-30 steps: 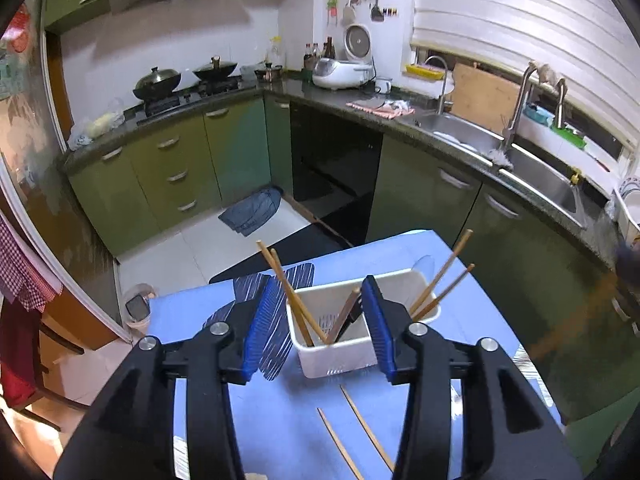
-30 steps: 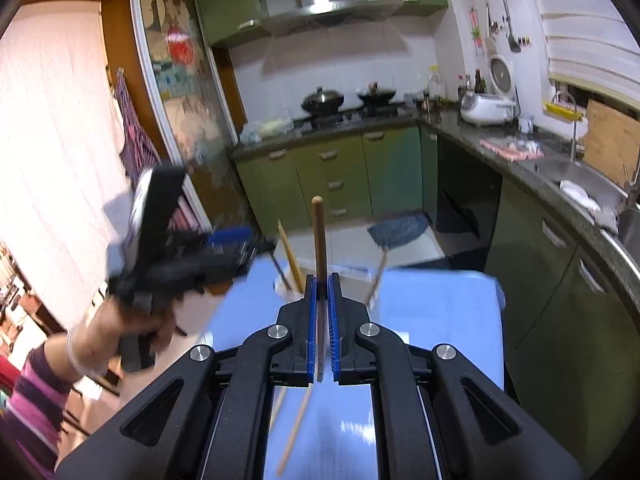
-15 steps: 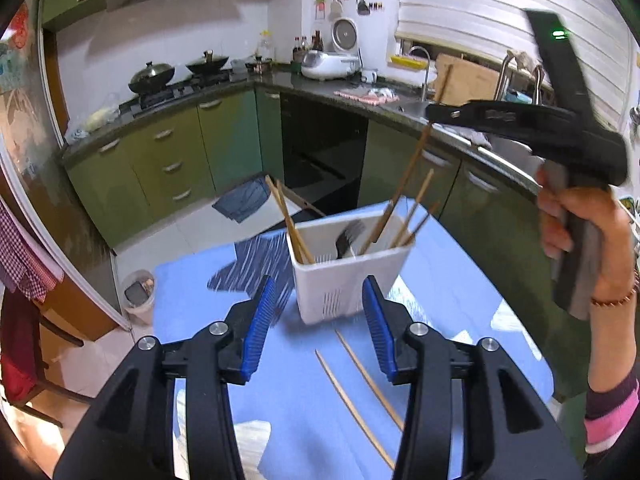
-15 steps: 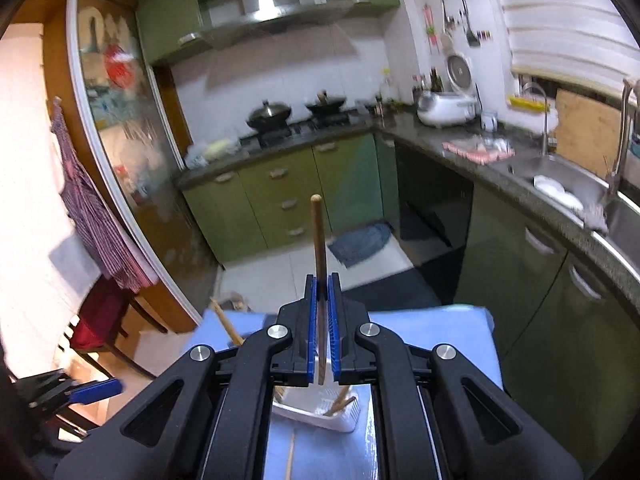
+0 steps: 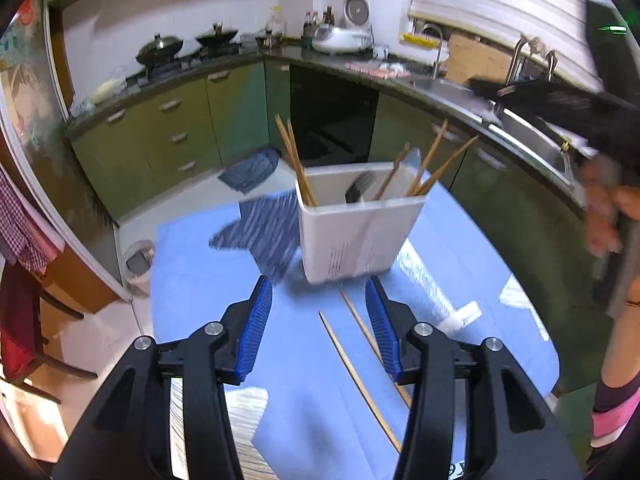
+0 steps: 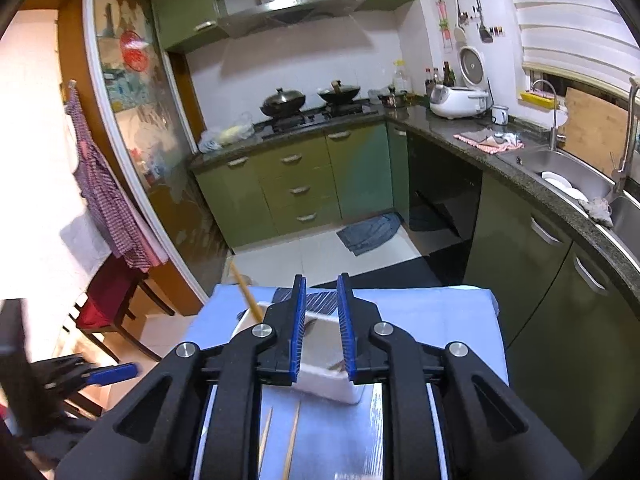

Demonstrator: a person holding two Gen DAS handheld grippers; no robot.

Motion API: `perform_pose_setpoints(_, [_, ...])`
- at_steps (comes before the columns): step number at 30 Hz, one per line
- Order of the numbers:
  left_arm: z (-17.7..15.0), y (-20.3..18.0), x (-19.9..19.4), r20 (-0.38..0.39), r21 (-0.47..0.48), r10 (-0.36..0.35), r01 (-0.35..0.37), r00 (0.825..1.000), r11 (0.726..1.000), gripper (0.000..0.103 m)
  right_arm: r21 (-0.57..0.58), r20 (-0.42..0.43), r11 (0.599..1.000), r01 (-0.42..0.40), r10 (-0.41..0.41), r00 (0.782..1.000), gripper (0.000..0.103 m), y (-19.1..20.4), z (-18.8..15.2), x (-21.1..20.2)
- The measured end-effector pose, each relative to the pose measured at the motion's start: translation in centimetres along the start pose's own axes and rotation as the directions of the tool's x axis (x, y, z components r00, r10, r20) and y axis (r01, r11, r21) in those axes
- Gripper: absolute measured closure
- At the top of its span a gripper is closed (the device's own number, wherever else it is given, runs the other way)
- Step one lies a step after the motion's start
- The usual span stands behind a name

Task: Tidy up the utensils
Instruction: 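Lower both tools and grasp the last two chopsticks, one each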

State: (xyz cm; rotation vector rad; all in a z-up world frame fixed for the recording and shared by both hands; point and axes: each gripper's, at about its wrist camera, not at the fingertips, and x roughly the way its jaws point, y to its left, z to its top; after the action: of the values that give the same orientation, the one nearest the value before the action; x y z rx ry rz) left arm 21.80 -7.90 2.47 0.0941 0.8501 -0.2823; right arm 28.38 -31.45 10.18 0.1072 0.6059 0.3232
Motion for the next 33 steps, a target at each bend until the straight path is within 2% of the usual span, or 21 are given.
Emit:
perform_pose_setpoints(3, [-1.7, -0.4, 2.6, -0.087, -0.011, -0.006, 0.005, 0.996, 1.0, 0.056, -0.027, -0.023, 1.0, 0.015, -0.016, 1.0, 0.086, -0.4, -3.6, -2.4])
perform_pose_setpoints(8, [-4.8, -1.0, 7.8, -0.238, -0.068, -0.037, 0.021, 0.971, 0.997, 0.056, -0.044, -0.096, 0.997, 0.057, -0.061, 0.994, 0.086, -2.1, -9.9, -3.9])
perform_pose_setpoints(13, [-6.4, -1.6, 12.6, -0.363, -0.123, -0.03, -0.016, 0.931, 0.992, 0.058, -0.03, -0.189, 0.994, 0.103, -0.107, 0.976, 0.086, -5.1, -15.0, -3.7])
perform_pose_setpoints(16, [-6.9, -2.0, 15.0, -0.426, -0.176, -0.06, -0.017, 0.903, 0.984, 0.067, -0.01, -0.216, 0.994, 0.105, -0.105, 0.971, 0.086, -6.6, -16.5, -3.4])
perform_pose_setpoints(17, [-7.1, -2.2, 15.5, -0.437, -0.18, -0.056, -0.026, 0.898, 0.983, 0.07, -0.004, -0.222, 0.995, 0.103, -0.101, 0.97, 0.086, -7.1, -16.9, -3.3])
perform_pose_setpoints(20, [-7.4, -2.5, 16.8, -0.465, -0.181, -0.023, -0.069, 0.885, 0.981, 0.086, 0.013, -0.232, 0.996, 0.091, -0.086, 0.969, 0.086, -7.7, -18.0, -3.4])
perform_pose_setpoints(22, [-7.6, -2.7, 17.2, -0.478, -0.18, -0.016, -0.08, 0.878, 0.98, 0.087, 0.013, -0.235, 0.996, 0.085, -0.08, 0.969, 0.078, -7.8, -18.2, -3.3])
perform_pose_setpoints(27, [-7.4, -3.3, 17.7, -0.487, -0.155, 0.03, -0.12, 0.873, 0.981, 0.087, 0.014, -0.244, 0.997, 0.074, -0.068, 0.967, 0.078, -7.7, -18.4, -3.0])
perform_pose_setpoints(29, [-7.2, -3.5, 17.8, -0.492, -0.14, 0.044, -0.129, 0.87, 0.982, 0.092, 0.011, -0.251, 0.997, 0.073, -0.068, 0.966, 0.078, -7.5, -18.3, -2.8])
perform_pose_setpoints(33, [-7.0, -2.9, 18.0, -0.5, -0.165, 0.021, -0.119, 0.866, 0.979, 0.096, 0.006, -0.278, 0.998, 0.069, -0.064, 0.958, 0.078, -7.2, -18.3, -1.9])
